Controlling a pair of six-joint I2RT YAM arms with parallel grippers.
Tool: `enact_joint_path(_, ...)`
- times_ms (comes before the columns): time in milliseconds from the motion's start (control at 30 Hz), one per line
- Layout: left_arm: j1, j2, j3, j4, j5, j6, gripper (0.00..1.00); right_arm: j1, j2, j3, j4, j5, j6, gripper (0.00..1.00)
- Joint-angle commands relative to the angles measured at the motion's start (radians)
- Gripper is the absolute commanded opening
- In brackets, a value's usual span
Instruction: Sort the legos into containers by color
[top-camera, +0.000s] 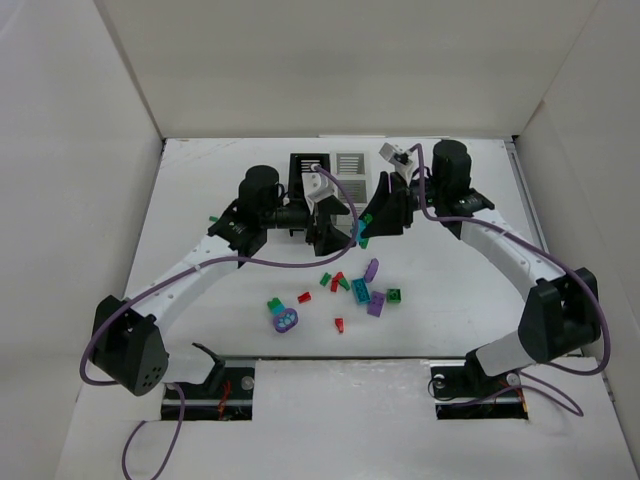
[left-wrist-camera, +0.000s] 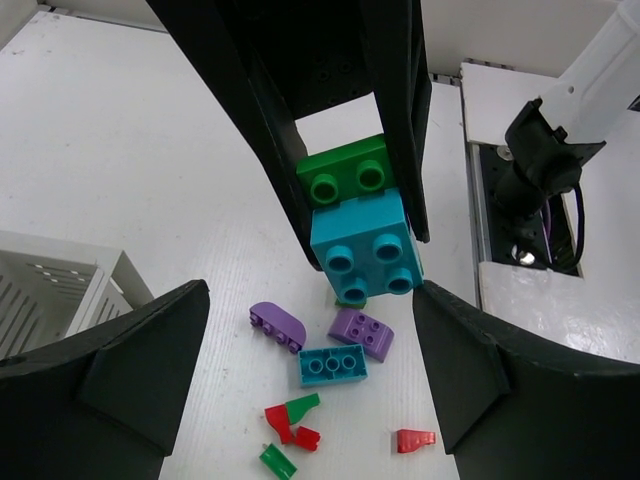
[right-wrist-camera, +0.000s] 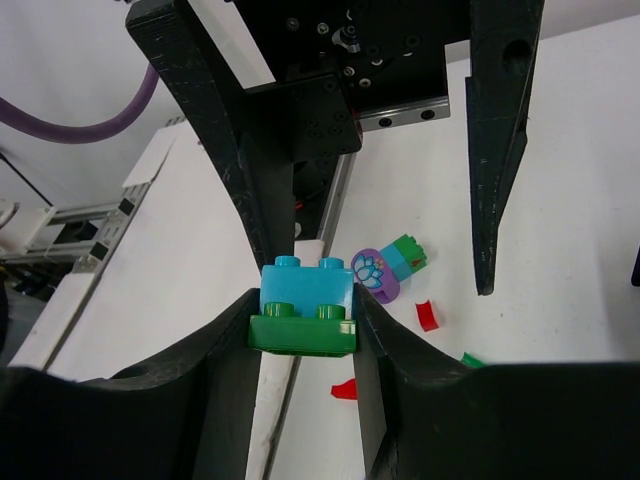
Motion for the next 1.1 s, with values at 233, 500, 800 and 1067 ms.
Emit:
enact_joint_path(233, -0.009, -0.025, 0.028, 0.082, 0.02, -0.009, 0.91, 0.037, 0.018, 0.044, 0.027, 0.024, -0.042, 0.03)
enact_joint_path(500, -0.009, -0.016, 0.028, 0.082, 0.02, -0.009, 1.0, 0.047, 0.027, 0.053, 0.027, 0.012, -0.051, 0.02)
enact_joint_path(800, -0.009, 0.004, 0.046, 0.036, 0.02, 0.0, 0.79, 0.034, 0.004, 0.053, 0.027, 0.001, -0.06, 0.02)
enact_joint_path(1067, -0.009, -0.016, 0.028, 0.018, -0.012, 0.018, 0.93, 0.025, -0.005, 0.062, 0.027, -0.022, -0.051, 0.02)
